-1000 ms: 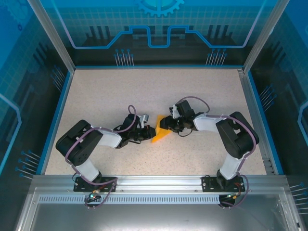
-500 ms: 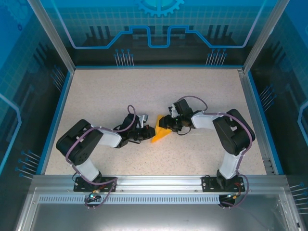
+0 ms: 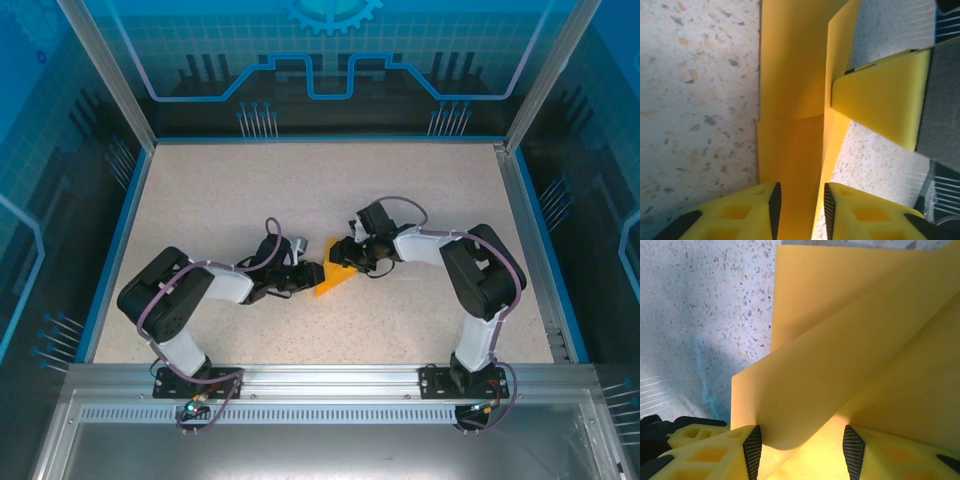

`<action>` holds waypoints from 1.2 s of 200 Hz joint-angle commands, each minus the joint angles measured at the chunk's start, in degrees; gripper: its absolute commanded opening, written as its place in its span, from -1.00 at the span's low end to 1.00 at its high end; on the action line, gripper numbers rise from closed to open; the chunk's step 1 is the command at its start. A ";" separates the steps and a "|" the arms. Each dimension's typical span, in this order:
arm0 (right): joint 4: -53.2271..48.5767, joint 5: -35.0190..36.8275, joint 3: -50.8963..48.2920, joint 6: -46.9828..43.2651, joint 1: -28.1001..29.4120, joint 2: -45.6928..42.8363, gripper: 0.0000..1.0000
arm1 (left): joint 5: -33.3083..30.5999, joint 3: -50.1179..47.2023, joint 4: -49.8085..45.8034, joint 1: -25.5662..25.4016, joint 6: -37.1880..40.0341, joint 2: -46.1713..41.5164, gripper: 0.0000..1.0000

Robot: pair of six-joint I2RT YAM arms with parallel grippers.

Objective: Fold a paper plane with a square sheet of paper (pick it up from the middle)
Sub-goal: Turn over the paper at the center of the table, then fourth fold the wing at the center of the table.

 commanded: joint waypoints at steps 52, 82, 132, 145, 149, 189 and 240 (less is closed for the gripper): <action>-11.02 9.36 2.80 -1.02 2.03 4.35 -0.01 | 1.09 2.46 -11.64 2.75 2.43 -7.62 -0.11; -12.69 10.91 2.92 -2.19 2.74 5.00 -0.09 | 1.54 2.98 -11.29 2.76 2.15 -8.33 -0.17; -14.58 11.82 2.97 -5.73 3.26 6.24 -0.08 | 4.54 4.19 -9.38 2.45 2.38 -7.24 -0.29; -15.13 11.66 3.18 -6.50 3.42 6.65 -0.07 | 5.47 4.79 -9.47 2.33 2.89 -6.48 -0.34; -15.30 11.56 3.33 -6.63 3.40 6.82 -0.06 | 5.81 5.03 -9.52 2.31 3.05 -6.20 -0.35; -16.67 10.56 4.88 -7.62 3.46 8.35 -0.03 | 8.06 7.02 -11.76 1.87 4.66 -3.88 -0.48; -18.43 10.67 5.96 -7.71 3.47 9.82 0.03 | 9.32 7.60 -13.52 1.09 5.67 -2.19 -0.52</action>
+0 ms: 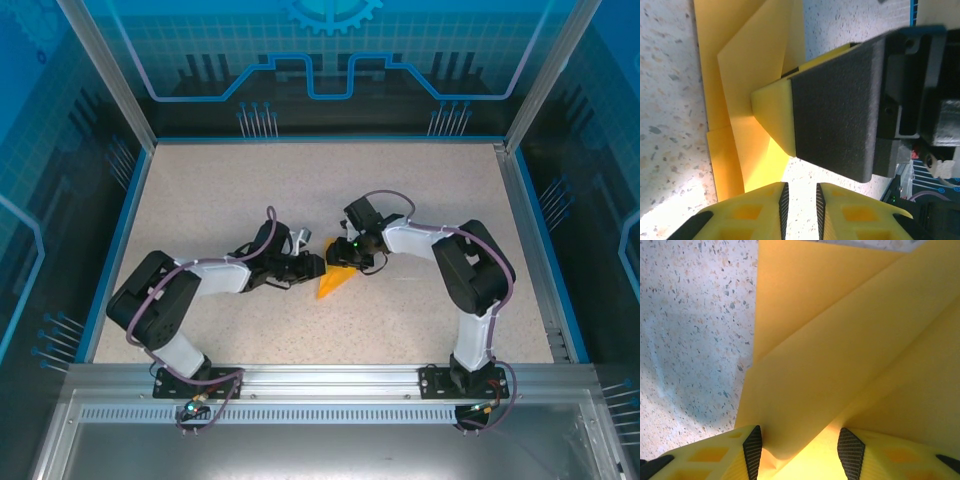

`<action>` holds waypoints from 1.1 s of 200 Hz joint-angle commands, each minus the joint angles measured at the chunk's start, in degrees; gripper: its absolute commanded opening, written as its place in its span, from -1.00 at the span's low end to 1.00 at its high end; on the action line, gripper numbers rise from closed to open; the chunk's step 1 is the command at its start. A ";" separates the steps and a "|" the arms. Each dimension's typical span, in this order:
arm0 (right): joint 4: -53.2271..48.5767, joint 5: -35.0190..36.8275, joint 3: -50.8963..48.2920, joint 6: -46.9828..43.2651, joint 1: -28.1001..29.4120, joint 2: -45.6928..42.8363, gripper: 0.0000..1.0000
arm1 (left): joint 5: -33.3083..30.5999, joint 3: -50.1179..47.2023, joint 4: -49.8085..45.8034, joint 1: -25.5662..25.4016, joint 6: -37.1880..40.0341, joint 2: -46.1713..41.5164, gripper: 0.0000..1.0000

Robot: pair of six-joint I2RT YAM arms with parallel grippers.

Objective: Fold a paper plane with a square sheet of paper (pick it up from the middle)
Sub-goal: Fourth fold the wing at the center of the table.

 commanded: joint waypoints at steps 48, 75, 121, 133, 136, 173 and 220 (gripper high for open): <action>-6.63 4.36 -1.77 -0.82 0.87 7.65 0.05 | 2.67 2.01 -2.93 -0.63 1.97 3.61 -0.59; -7.06 4.79 -1.59 -0.84 0.82 7.88 0.06 | 2.67 1.98 -2.77 -0.69 1.88 4.34 -0.62; -7.69 5.05 -1.25 -0.38 0.87 8.60 0.05 | 2.68 2.40 -2.96 -0.80 1.67 5.95 -0.62; -7.90 5.27 -1.16 -0.29 0.82 8.69 0.05 | 2.72 2.40 -2.87 -0.80 1.62 6.11 -0.62; -7.91 5.36 -1.16 -0.22 0.82 8.76 0.05 | 2.71 2.46 -2.87 -0.80 1.62 6.11 -0.62; -8.77 5.77 -0.81 0.06 0.86 9.46 0.04 | 2.67 2.59 -2.94 -0.80 1.36 6.44 -0.61; -10.01 7.16 -0.24 0.50 1.01 10.08 0.01 | 1.89 2.91 -3.97 -0.83 1.65 6.39 -0.61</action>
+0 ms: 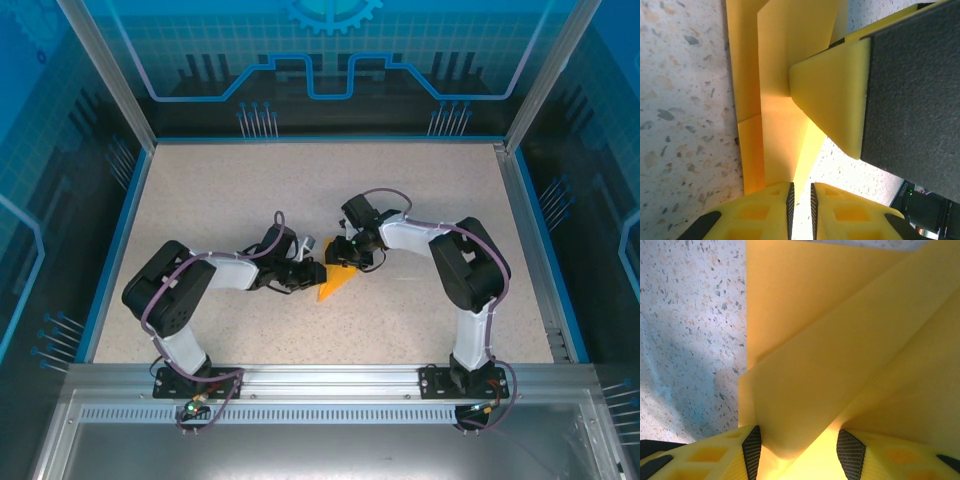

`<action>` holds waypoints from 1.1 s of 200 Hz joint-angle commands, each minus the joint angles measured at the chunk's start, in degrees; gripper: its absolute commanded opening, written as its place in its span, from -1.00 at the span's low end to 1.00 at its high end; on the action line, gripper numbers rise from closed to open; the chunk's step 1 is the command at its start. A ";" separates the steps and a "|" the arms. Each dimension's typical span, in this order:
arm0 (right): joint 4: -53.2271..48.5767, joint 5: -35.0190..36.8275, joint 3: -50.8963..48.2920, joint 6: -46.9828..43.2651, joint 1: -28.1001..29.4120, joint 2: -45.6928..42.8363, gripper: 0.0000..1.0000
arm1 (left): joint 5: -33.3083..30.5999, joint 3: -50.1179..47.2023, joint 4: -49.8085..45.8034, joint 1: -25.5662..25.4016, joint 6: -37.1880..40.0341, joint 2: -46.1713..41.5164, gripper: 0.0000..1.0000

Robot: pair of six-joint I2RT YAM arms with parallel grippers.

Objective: Fold a paper plane with a square sheet of paper (pick it up from the middle)
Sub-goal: Fourth fold the wing at the center of the table.

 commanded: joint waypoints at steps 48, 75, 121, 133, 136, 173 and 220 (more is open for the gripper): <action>-7.08 7.36 -2.16 0.45 1.48 9.23 0.04 | 0.16 1.49 -2.95 -0.28 0.57 1.00 -0.65; -8.36 8.59 -1.43 0.58 1.77 10.03 0.05 | -0.03 1.43 -3.41 -0.28 0.34 -0.73 -0.62; -9.56 9.52 -0.53 1.53 2.05 11.30 0.04 | -2.56 -0.73 -2.21 0.00 -0.49 -7.68 -0.56; -9.94 9.65 -0.19 2.00 2.13 11.65 0.04 | -3.64 -1.55 -1.69 0.04 -0.66 -8.80 -0.57; -9.99 9.67 -0.06 2.18 2.13 11.77 0.04 | -3.85 -1.72 -1.52 0.14 -0.73 -9.05 -0.58; -11.58 9.52 1.31 3.59 2.12 13.45 0.05 | -3.97 -2.33 -0.23 0.13 -1.30 -8.92 -0.60; -12.13 9.47 1.49 3.74 2.24 14.02 0.05 | -1.17 -1.30 1.53 0.09 -1.73 -5.49 -0.62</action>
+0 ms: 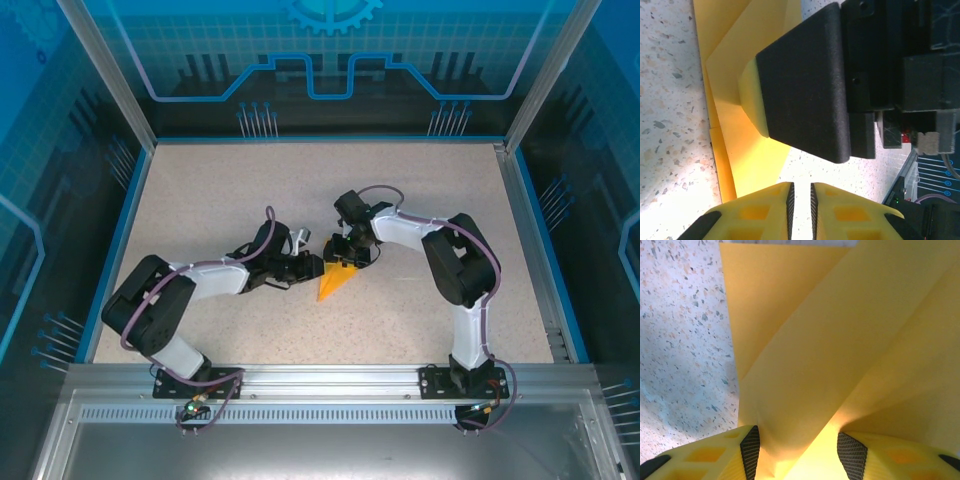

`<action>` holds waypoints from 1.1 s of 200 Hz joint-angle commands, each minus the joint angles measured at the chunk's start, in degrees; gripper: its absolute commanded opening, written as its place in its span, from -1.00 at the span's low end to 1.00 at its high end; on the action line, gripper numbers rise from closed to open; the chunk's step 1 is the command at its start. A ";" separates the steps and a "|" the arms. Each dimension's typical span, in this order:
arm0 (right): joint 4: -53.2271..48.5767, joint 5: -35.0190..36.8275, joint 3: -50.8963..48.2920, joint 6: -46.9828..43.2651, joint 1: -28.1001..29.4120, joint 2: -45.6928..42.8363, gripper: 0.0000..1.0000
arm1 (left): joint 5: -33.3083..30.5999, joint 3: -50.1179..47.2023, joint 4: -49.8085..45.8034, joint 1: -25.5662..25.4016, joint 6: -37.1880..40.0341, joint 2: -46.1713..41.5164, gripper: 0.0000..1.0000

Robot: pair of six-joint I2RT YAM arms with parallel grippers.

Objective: Fold a paper plane with a square sheet of paper (pick it up from the middle)
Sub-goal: Fourth fold the wing at the center of the table.

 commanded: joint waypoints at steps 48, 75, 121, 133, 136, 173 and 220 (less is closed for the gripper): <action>-4.63 7.26 -4.21 0.37 1.44 10.74 0.09 | 4.32 1.89 2.69 -0.04 -0.85 5.31 -0.64; -5.08 7.70 -3.88 0.61 1.53 11.26 0.10 | 5.64 2.39 4.07 -0.07 -1.13 6.66 -0.62; -5.34 8.33 -4.03 1.32 1.62 11.61 0.10 | 5.69 3.00 3.63 -0.21 -0.79 7.32 -0.61; -5.34 8.25 -4.03 1.41 1.62 11.63 0.10 | 5.48 3.45 2.94 -0.36 -0.69 7.99 -0.61; -5.34 8.31 -4.03 1.38 1.62 11.62 0.10 | 5.47 3.51 2.78 -0.39 -0.70 8.15 -0.61; -5.21 8.23 -4.29 1.51 1.62 11.63 0.09 | 4.72 4.00 1.34 -0.39 -0.59 9.98 -0.62; -5.10 8.58 -4.63 1.58 1.62 11.72 0.05 | 4.35 4.61 0.07 -0.40 0.08 10.71 -0.64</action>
